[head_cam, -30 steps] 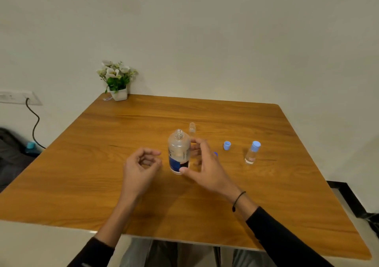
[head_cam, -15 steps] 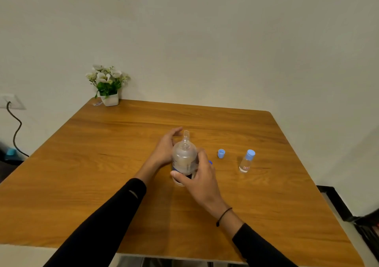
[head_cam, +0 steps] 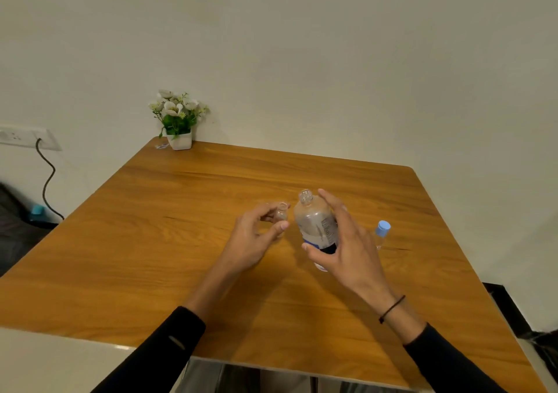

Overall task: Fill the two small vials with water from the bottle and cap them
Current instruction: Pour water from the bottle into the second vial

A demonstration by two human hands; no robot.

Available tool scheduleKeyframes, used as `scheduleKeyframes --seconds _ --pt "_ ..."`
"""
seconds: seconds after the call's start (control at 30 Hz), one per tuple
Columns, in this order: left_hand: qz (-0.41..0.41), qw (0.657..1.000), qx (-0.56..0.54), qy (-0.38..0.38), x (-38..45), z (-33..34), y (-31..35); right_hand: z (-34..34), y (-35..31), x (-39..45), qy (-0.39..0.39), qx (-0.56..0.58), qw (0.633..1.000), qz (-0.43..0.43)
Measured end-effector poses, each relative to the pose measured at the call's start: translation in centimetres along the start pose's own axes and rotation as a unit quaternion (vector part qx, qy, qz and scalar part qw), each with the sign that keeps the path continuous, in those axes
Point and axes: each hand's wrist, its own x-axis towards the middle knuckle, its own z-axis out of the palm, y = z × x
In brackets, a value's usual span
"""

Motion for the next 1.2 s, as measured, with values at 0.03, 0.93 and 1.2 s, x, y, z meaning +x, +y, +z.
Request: scheduleKeyframes --seconds 0.03,0.93,1.2 --pt "0.007 1.000 -0.013 0.003 -0.3 0.1 0.1 0.0 -0.1 0.1 -0.012 -0.029 0.999 -0.010" --pt "0.052 0.998 0.036 0.006 -2.8 -1.6 1.5 -2.9 -2.1 0.1 -0.109 -0.180 0.977 -0.046" --pt "0.045 0.998 0.034 0.016 -3.1 -1.6 1.2 -3.4 -2.8 0.6 -0.117 -0.223 0.967 -0.049"
